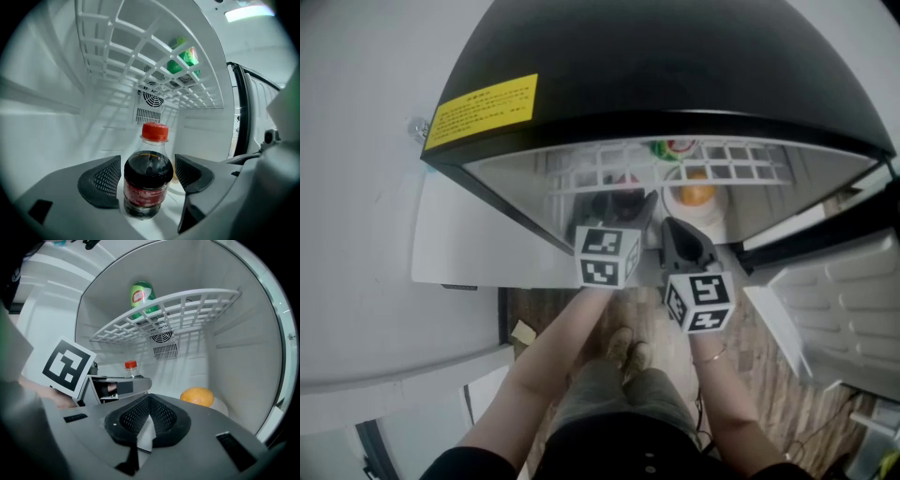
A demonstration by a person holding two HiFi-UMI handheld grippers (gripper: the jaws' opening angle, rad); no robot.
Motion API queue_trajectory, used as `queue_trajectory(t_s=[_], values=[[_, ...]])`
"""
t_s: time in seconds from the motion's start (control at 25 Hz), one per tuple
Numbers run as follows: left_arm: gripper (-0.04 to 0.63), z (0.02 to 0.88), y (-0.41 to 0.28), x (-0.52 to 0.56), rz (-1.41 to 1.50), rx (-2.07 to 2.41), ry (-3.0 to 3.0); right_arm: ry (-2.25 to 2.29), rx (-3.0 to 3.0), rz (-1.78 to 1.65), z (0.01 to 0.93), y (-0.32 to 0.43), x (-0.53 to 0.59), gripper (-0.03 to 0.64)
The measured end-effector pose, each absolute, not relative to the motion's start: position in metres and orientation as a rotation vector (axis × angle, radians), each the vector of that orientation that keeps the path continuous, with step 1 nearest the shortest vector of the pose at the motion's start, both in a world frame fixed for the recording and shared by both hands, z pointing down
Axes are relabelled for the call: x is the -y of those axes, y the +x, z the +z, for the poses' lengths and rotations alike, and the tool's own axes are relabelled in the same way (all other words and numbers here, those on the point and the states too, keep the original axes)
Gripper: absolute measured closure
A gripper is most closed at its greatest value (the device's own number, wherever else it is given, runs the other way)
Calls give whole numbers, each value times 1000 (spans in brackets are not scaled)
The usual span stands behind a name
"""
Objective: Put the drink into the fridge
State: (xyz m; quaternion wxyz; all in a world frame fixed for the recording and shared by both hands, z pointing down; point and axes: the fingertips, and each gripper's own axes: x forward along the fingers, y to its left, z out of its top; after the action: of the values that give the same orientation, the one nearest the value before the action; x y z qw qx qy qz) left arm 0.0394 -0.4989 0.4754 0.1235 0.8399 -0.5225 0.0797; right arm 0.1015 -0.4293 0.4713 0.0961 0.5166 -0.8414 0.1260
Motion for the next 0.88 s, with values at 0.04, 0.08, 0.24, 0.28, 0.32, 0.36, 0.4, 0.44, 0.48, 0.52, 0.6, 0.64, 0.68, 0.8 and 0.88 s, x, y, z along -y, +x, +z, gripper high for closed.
queue_trajectory(t_s=[0.04, 0.08, 0.24, 0.28, 0.32, 0.36, 0.4, 0.44, 0.48, 0.52, 0.6, 0.64, 0.68, 0.8, 0.88], values=[[245, 473, 37, 495, 231, 1532, 2448, 1528, 2499, 365, 468, 101, 427, 614], [245, 470, 36, 491, 223, 1536, 2447, 1527, 2503, 357, 464, 102, 425, 614], [245, 460, 31, 474, 192, 1535, 2454, 1526, 2515, 327, 450, 105, 417, 614], [247, 458, 30, 468, 187, 1535, 2456, 1522, 2517, 323, 448, 105, 414, 614], [247, 455, 29, 463, 176, 1530, 2456, 1518, 2520, 319, 445, 105, 412, 614], [247, 451, 30, 458, 162, 1520, 2455, 1516, 2522, 315, 442, 105, 410, 614], [247, 448, 31, 452, 146, 1506, 2456, 1516, 2525, 310, 439, 105, 408, 614], [249, 444, 32, 446, 135, 1490, 2461, 1516, 2527, 305, 436, 105, 405, 614], [249, 441, 35, 440, 127, 1476, 2470, 1516, 2531, 299, 432, 106, 403, 614], [250, 438, 36, 435, 120, 1468, 2482, 1517, 2535, 294, 428, 106, 400, 614], [250, 429, 39, 429, 104, 1468, 2505, 1518, 2554, 302, 420, 106, 396, 614], [252, 424, 39, 425, 92, 1471, 2513, 1519, 2567, 314, 416, 106, 394, 614], [253, 419, 39, 422, 76, 1475, 2517, 1521, 2580, 323, 411, 106, 392, 614], [288, 407, 37, 413, 30, 1488, 2520, 1510, 2617, 320, 396, 106, 385, 614], [369, 401, 35, 408, 15, 1499, 2526, 1495, 2640, 313, 388, 104, 380, 614]])
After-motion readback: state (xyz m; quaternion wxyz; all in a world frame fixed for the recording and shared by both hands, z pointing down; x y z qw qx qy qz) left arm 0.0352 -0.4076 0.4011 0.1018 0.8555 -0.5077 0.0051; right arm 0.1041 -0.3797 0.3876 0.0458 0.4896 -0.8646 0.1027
